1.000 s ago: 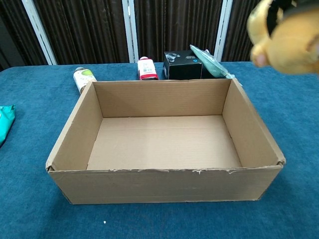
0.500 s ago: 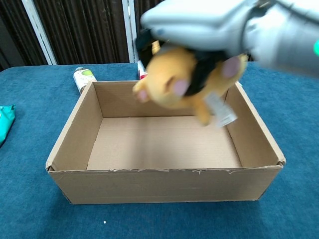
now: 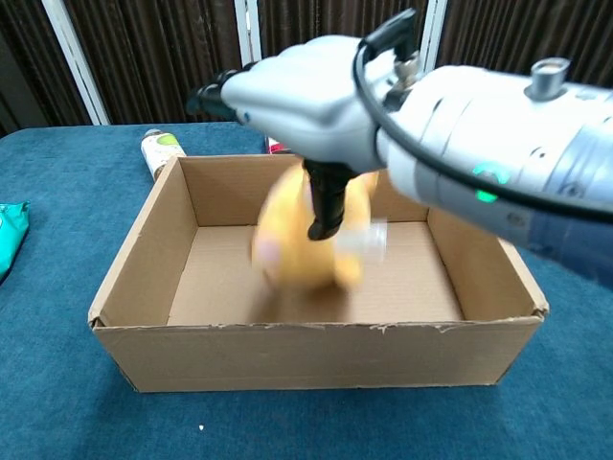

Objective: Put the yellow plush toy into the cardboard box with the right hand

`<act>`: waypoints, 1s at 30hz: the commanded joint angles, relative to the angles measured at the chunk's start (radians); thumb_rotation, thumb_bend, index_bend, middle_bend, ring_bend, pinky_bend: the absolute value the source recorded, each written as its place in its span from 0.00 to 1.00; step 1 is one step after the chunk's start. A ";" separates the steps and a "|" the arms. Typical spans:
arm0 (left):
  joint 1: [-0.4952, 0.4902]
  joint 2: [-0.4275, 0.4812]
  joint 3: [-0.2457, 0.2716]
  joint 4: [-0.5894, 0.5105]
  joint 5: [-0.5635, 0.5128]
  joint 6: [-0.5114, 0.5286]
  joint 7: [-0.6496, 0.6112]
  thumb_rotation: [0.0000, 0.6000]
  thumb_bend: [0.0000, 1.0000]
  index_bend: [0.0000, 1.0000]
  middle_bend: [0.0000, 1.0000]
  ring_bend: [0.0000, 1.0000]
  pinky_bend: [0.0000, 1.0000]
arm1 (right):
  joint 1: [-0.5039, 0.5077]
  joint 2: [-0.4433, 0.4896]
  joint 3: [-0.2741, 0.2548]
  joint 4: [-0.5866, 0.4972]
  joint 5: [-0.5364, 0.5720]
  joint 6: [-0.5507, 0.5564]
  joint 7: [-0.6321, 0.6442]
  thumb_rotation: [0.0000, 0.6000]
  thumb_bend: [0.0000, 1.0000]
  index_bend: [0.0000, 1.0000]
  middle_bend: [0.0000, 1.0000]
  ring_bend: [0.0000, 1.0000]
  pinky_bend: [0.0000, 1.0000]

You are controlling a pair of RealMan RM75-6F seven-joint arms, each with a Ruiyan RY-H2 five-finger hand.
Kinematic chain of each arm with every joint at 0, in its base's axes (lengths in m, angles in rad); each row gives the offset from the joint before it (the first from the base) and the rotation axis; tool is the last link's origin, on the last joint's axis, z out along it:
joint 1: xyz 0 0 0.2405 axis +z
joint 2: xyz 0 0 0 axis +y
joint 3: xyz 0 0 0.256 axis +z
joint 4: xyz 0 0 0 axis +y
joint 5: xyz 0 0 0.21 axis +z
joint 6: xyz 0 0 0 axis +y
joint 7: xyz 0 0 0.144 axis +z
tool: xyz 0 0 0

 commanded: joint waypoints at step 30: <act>-0.017 -0.050 -0.009 0.029 -0.008 -0.012 0.060 0.99 0.00 0.00 0.00 0.00 0.00 | -0.522 0.509 -0.221 0.595 -0.270 0.087 1.237 1.00 0.00 0.00 0.00 0.00 0.00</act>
